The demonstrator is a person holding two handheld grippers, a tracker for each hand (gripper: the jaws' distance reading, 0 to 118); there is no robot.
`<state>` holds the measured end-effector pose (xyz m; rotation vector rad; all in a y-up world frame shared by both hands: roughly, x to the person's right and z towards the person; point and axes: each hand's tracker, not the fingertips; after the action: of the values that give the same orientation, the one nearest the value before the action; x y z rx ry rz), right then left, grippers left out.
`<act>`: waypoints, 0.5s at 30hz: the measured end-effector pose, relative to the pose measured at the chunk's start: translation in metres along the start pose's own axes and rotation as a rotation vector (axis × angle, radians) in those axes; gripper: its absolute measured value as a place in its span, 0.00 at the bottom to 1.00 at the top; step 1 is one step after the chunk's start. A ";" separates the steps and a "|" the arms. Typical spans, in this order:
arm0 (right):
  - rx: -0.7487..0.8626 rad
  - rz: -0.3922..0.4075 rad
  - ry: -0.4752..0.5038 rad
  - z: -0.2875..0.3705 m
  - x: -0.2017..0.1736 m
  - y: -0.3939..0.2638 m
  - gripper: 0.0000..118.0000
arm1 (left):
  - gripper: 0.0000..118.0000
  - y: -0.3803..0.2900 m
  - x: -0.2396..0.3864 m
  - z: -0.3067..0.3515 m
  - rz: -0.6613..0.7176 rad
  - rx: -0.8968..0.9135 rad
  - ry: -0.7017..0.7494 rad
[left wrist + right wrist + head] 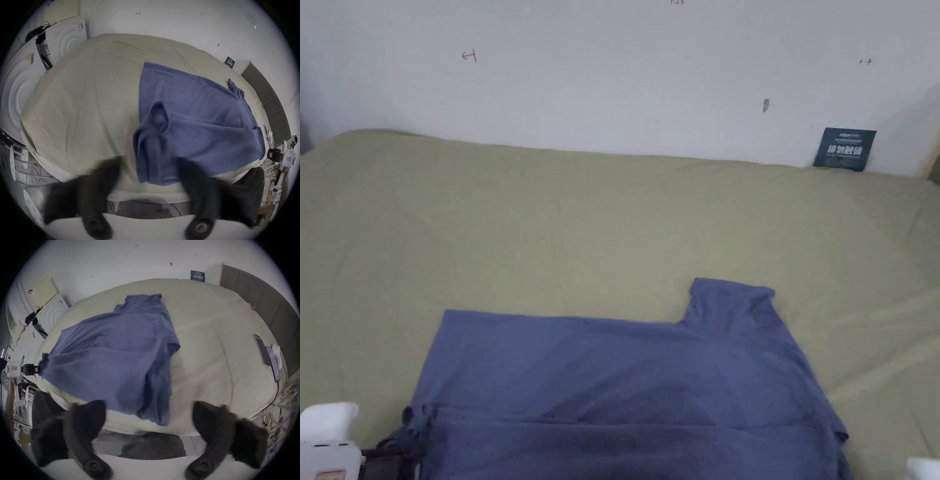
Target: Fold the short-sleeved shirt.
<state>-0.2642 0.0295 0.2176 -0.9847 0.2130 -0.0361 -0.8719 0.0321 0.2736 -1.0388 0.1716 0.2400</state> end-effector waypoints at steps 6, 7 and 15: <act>0.123 0.005 -0.006 0.027 -0.004 0.035 0.94 | 0.96 0.030 0.012 0.042 -0.004 0.170 -0.005; 0.151 0.009 -0.016 0.028 -0.007 0.042 0.92 | 0.88 0.038 0.017 0.047 -0.015 0.184 0.003; 0.214 0.006 -0.045 -0.002 -0.009 0.098 0.02 | 0.00 0.101 0.042 0.001 -0.098 0.200 0.030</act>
<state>-0.2803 0.0832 0.1365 -0.7714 0.1667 -0.0304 -0.8599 0.0866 0.1793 -0.8502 0.1673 0.1161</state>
